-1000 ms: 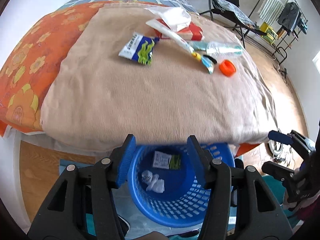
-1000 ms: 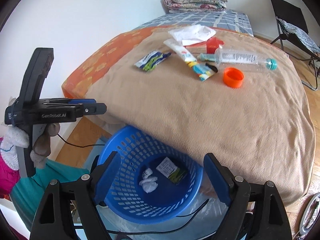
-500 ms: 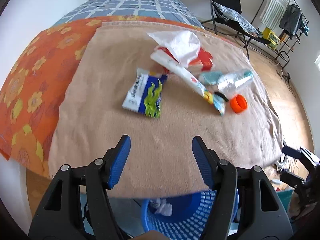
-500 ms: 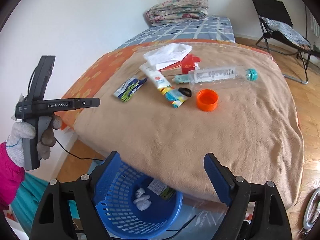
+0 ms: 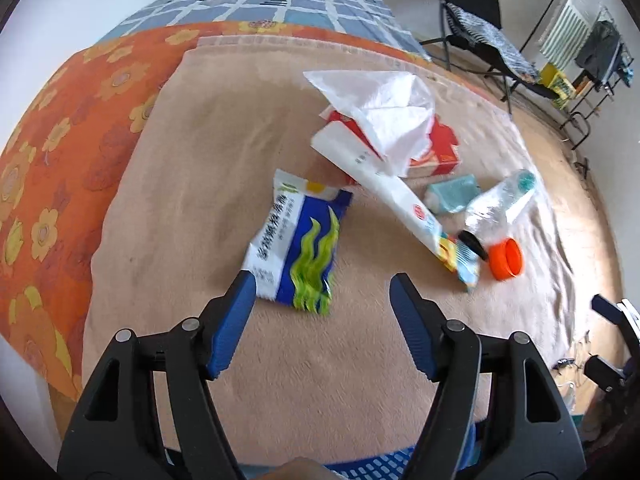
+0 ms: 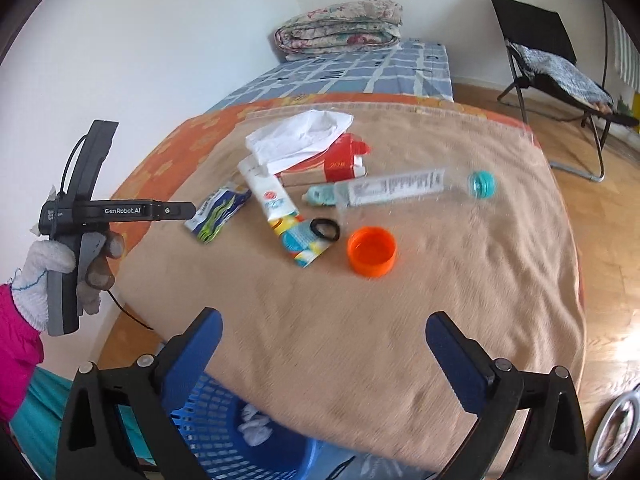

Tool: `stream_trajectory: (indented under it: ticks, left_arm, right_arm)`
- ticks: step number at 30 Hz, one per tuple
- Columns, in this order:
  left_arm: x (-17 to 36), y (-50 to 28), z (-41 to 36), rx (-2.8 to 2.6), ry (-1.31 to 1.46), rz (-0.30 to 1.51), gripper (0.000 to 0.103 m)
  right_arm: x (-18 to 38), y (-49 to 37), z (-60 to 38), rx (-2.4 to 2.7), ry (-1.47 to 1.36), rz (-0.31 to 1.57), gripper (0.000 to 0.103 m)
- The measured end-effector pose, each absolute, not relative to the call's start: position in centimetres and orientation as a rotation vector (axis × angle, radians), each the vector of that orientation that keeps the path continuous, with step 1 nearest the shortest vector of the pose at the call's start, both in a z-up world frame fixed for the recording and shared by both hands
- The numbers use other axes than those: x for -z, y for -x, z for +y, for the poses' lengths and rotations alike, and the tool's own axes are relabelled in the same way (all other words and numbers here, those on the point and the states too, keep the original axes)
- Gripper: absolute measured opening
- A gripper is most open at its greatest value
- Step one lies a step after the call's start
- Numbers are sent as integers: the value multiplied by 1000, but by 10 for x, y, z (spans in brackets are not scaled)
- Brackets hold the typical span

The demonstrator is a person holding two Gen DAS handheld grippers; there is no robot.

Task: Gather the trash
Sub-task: 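Grasp the blue seaweed packet with the left tool while the right tool grasps the orange cap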

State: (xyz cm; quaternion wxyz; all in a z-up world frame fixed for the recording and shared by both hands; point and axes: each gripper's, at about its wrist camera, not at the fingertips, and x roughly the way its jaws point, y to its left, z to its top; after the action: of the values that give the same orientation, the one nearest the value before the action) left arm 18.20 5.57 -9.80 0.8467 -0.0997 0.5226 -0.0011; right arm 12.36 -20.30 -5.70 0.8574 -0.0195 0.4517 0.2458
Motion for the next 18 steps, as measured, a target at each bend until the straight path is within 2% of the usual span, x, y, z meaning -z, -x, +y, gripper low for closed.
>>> stream_trajectory:
  ticks: [18]
  left_arm:
    - [137, -234, 58, -66, 141, 1196, 72]
  right_arm:
    - [87, -186, -191, -469, 73, 1036, 103]
